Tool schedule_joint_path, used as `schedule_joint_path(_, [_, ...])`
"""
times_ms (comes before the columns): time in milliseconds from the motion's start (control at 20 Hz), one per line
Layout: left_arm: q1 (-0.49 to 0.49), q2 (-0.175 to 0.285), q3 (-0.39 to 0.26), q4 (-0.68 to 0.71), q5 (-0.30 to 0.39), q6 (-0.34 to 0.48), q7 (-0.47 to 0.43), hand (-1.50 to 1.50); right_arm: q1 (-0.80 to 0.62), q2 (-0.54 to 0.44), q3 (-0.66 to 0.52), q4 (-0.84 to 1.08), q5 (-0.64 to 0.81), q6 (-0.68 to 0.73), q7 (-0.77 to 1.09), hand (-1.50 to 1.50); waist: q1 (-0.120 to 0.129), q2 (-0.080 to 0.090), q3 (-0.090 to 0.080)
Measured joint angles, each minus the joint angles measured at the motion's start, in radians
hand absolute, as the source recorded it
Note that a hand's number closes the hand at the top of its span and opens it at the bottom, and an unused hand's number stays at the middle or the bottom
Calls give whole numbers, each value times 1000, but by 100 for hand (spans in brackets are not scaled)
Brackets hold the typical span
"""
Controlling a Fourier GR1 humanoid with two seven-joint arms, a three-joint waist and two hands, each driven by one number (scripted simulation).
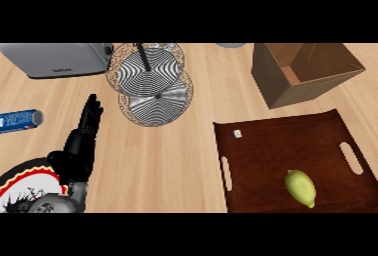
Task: Pick the lemon from the tray and place it in the tiered basket
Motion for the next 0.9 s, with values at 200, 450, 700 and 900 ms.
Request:
schedule_joint_path(200, [-4,-7,-5,5,-4,-2,-5,0,50,42,-82,-162,133,-5,-20,-150,9,6,0])
schedule_joint_path(450, [-8,-8,-13,1,-12,-6,-1,0,147,116,-138,-327,258,-20,-63,-150,24,9,-1])
schedule_joint_path(700, [-29,-10,-20,-11,-20,-12,15,0,226,165,-144,-434,372,-57,-120,-150,45,13,-1])
schedule_joint_path(900, [-24,-15,-28,-17,-22,-19,10,0,292,171,-118,-466,479,-99,-169,-150,62,17,-2])
